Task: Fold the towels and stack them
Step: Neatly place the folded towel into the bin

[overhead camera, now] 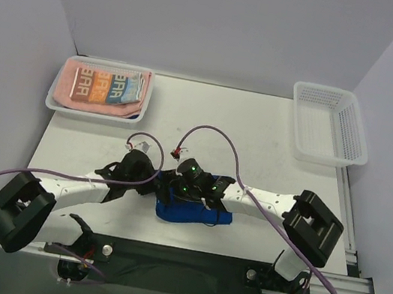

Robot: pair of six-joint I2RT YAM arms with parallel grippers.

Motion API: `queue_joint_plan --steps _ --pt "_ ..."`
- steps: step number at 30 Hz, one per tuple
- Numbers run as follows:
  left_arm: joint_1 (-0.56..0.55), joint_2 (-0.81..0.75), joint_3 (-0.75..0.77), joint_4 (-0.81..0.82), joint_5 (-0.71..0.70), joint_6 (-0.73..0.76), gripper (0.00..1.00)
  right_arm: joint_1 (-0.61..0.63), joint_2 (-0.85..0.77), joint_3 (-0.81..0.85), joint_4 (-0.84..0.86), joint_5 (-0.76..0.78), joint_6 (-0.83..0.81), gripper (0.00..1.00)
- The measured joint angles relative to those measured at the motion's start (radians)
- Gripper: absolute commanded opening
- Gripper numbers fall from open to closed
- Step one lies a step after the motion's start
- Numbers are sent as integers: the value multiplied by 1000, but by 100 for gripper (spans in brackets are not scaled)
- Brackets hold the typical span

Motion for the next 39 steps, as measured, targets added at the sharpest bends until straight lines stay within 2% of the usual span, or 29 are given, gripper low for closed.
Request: queue_joint_plan --steps 3,10,16,20,29,39 --pt "22 0 56 -52 4 86 0 -3 -78 -21 -34 34 -31 69" --pt "130 55 269 -166 31 306 1 -51 -370 -130 -123 142 -81 72" --pt "197 142 464 -261 58 459 2 -128 -542 -230 -240 209 -109 72" --pt "226 221 615 -315 75 524 0 -204 -614 -281 -300 210 -119 72" --pt "317 402 985 -454 219 550 0 -338 -663 -298 -351 151 -145 72" --pt "473 481 1320 -530 440 466 0 -397 -635 -298 -359 72 -171 72"
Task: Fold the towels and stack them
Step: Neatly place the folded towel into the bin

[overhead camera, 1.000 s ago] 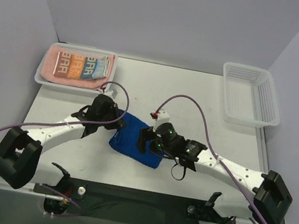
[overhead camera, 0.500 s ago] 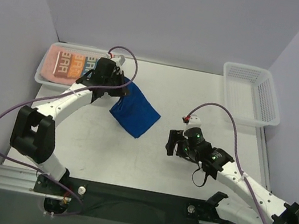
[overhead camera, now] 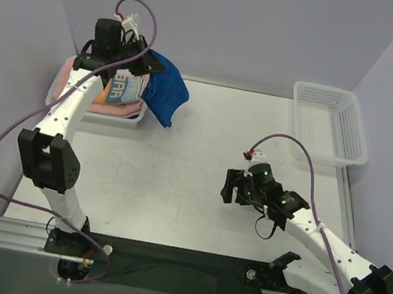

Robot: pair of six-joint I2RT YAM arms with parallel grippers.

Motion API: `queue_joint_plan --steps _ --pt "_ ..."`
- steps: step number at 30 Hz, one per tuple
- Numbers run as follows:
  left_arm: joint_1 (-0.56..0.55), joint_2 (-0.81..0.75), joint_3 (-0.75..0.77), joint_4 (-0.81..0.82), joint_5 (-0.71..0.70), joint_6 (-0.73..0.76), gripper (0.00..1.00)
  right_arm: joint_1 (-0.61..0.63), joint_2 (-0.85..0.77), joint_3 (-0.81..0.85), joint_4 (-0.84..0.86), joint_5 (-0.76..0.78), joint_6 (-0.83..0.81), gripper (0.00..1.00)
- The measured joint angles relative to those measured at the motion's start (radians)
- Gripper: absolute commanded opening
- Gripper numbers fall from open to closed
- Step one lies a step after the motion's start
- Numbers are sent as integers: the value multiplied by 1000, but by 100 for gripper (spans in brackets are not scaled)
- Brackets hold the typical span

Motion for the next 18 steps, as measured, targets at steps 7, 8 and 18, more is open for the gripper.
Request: queue_joint_plan --steps 7,8,18 --pt "122 147 301 -155 134 -12 0 -25 13 0 0 -22 -5 72" --pt "138 167 332 -177 144 -11 0 -29 15 0 0 -24 -5 72" --pt "236 235 464 -315 203 -14 0 -42 35 0 0 -30 -4 72"
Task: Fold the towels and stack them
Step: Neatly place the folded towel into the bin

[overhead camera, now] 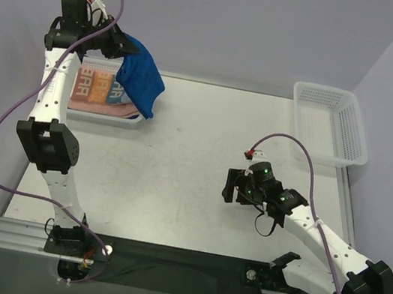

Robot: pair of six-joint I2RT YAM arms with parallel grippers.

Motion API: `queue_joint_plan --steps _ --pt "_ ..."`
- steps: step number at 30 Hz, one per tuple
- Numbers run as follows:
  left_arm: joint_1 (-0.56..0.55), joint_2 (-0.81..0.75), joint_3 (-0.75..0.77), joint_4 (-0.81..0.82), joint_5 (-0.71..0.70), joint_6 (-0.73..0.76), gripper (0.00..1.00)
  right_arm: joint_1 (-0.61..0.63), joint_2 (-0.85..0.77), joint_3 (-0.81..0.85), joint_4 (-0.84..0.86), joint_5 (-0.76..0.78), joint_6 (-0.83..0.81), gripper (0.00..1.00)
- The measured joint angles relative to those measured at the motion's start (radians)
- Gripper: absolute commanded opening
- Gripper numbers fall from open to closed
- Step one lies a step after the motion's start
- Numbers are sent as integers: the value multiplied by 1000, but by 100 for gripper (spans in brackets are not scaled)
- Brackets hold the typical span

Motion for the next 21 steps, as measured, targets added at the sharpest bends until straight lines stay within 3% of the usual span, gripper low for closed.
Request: queue_joint_plan --steps 21 --pt "55 1 140 -14 37 -55 0 -5 53 22 3 0 -8 72"
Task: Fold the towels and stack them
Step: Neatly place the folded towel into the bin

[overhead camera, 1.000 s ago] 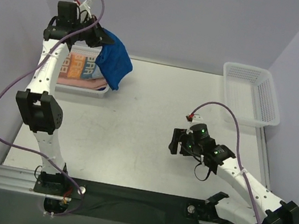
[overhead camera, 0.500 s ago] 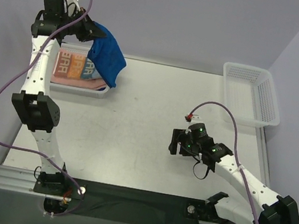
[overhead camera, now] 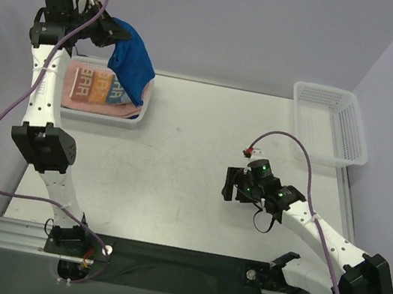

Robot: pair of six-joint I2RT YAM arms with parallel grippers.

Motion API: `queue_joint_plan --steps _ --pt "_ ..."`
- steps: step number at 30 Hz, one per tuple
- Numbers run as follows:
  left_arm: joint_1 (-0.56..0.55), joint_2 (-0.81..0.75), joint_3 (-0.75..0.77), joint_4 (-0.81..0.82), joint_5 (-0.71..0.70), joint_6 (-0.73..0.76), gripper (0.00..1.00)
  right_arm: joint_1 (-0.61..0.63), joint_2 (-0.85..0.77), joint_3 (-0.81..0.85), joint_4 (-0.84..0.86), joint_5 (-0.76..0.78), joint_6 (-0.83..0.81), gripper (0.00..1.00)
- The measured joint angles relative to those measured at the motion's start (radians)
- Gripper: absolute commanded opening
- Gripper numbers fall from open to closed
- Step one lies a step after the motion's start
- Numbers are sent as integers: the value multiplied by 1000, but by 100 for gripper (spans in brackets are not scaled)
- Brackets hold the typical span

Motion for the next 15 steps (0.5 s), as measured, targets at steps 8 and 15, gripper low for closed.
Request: queue_joint_plan --steps 8,15 --pt "12 12 5 3 0 -18 0 -9 0 0 0 1 -10 72" --pt "21 35 5 3 0 -21 0 -9 0 0 0 1 -11 72"
